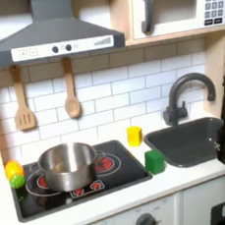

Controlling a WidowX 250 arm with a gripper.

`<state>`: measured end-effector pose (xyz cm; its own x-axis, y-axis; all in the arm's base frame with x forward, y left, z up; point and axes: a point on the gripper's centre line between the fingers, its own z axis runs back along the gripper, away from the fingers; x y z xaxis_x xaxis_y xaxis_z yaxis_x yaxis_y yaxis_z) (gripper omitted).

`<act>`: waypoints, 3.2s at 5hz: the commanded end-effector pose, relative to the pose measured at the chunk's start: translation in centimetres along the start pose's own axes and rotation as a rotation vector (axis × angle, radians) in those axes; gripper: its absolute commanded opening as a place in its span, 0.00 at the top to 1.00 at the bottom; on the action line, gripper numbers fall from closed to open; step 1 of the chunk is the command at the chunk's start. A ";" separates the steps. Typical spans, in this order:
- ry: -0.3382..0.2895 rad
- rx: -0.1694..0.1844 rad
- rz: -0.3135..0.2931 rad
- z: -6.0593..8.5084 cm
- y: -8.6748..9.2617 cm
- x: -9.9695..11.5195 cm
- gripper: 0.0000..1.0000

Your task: Slide pot right

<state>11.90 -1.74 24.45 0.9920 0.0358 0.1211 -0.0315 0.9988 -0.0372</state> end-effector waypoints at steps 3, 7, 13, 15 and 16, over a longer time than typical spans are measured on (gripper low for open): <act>-0.010 0.018 0.008 0.8 1.4 2.2 0.00; -0.038 0.057 0.042 0.5 6.3 6.7 0.00; -0.063 0.043 0.082 -1.1 11.9 15.3 0.00; -0.070 0.045 0.072 -2.2 12.7 17.7 0.00; -0.082 0.054 0.084 -2.2 13.7 19.1 0.00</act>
<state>30.75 12.40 24.00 0.9728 0.1159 0.2005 -0.1182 0.9930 -0.0004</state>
